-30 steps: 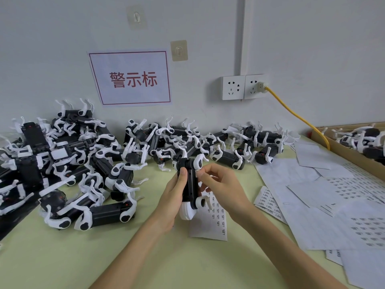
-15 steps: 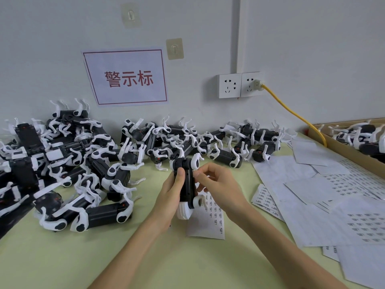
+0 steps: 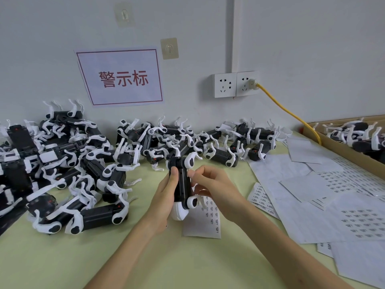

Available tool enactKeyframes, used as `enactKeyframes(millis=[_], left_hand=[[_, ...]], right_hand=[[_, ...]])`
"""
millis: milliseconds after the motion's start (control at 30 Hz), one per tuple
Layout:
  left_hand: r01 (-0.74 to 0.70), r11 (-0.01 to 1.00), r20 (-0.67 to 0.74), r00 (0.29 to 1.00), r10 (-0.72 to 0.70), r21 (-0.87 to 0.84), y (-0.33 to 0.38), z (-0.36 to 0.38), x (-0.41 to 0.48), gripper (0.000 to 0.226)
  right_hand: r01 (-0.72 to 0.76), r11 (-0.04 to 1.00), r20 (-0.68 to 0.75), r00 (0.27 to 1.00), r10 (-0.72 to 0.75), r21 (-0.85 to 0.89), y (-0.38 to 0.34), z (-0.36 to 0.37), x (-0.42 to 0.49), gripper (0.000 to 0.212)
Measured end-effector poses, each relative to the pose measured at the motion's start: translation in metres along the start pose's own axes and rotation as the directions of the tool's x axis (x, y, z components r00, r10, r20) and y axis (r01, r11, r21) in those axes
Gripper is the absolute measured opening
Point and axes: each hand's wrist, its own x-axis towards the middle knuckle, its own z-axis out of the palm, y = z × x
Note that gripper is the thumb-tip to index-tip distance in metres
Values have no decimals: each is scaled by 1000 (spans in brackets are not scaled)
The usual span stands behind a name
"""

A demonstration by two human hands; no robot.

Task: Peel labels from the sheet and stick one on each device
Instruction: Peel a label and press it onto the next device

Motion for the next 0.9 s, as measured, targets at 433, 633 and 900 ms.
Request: enactKeyframes(millis=[433,633,900], left_hand=[[138,974,208,973,-99,-181,12,1,-7,64],[167,955,204,972,-118,-244,10,-1,-4,64],[227,921,184,967,-175,-316,9,-3,-2,61]], right_hand=[[121,992,139,983,-118,-17,4,2,-2,34],[148,988,166,976,-140,-38,3,1,-1,33],[155,986,200,970,-138,-69,1,-1,-3,19]])
